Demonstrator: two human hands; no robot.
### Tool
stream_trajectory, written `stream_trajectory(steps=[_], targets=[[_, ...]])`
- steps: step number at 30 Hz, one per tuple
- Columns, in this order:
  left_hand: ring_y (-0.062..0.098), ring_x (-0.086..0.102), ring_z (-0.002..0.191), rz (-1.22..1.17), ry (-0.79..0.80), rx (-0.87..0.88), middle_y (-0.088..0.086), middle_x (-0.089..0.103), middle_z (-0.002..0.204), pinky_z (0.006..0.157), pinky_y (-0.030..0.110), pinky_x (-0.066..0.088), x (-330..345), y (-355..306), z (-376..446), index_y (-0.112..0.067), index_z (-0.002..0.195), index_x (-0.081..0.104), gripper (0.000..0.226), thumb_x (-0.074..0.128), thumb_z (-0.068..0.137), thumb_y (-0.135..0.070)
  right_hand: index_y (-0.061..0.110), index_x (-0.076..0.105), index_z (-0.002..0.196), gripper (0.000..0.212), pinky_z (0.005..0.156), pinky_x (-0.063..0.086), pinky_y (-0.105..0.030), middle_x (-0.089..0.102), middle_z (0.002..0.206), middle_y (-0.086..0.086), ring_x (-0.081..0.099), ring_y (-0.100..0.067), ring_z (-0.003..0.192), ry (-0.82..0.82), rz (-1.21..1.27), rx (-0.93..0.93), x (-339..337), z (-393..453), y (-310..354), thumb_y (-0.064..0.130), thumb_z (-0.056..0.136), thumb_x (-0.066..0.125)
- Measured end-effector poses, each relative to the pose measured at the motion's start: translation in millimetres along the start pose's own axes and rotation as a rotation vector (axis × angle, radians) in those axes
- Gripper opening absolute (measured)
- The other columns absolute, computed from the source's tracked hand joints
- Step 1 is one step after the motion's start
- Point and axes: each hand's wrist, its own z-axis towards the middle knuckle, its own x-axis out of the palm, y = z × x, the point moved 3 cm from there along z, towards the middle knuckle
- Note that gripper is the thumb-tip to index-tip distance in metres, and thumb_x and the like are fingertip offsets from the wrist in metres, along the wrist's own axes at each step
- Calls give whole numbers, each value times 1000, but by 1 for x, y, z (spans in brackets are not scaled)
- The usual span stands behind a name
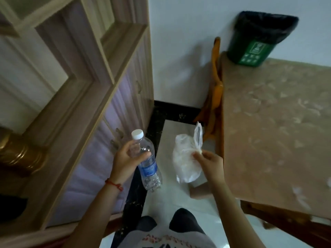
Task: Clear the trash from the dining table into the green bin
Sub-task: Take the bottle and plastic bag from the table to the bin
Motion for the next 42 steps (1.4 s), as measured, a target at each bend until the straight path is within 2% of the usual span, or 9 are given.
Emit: stream_trajectory(steps=[4,6,9,12,19,27,29,34,42], targets=[[6,59,86,-21,66,-8,-10,61,93,60,7,48,20,-11,40,-17,107,57,59,83,55,-24,12,69,78,5,51,46,-7,66,69,5,62,-3,65,-78,32,27,-5,26,7,14,82,66],[9,59,86,-33,83,-8,-7,60,92,60,7,48,30,-16,63,-10,112,55,52,78,65,-6,10,70,82,5,51,46,-7,66,70,4,62,-4,66,-98,64,38,-6,43,11,12,82,67],[11,58,86,-51,120,-14,-2,61,94,59,7,49,46,-24,100,-11,106,55,44,74,68,1,10,70,84,5,52,47,-7,66,72,6,63,-4,67,-105,98,54,-6,75,19,13,82,67],[8,59,85,-71,149,-4,1,62,95,60,10,49,61,-38,139,-20,97,57,47,82,59,-11,13,69,77,5,54,49,-10,68,72,4,65,-7,67,-121,124,52,-7,115,33,14,82,67],[9,56,82,-52,133,70,6,60,94,58,6,47,103,-92,233,-5,105,55,40,69,70,9,8,70,85,10,49,48,-12,69,77,0,66,-11,71,-96,132,19,-18,217,80,18,83,66],[-3,62,70,-46,126,125,1,59,88,58,4,46,130,-138,328,-8,103,53,42,69,69,10,10,71,84,8,67,55,-25,72,81,-3,68,-14,77,-99,182,-8,-18,310,125,16,82,66],[-11,61,64,-51,146,131,-2,58,86,56,4,46,136,-147,353,-6,106,52,42,67,71,12,11,71,83,7,67,55,-24,72,82,-3,68,-13,78,-109,188,-12,-15,330,134,17,83,66],[-10,62,64,-51,187,155,-6,63,83,58,6,47,147,-166,422,-1,111,53,44,66,71,13,15,69,79,6,58,51,-12,70,78,2,67,-9,75,-175,193,-10,-6,380,156,17,83,66],[-9,63,66,-36,298,194,-3,62,86,57,7,47,161,-205,513,-4,107,55,49,78,64,-2,13,70,73,11,72,55,-34,71,78,-8,68,-24,79,-278,242,-13,8,446,192,14,83,65]])
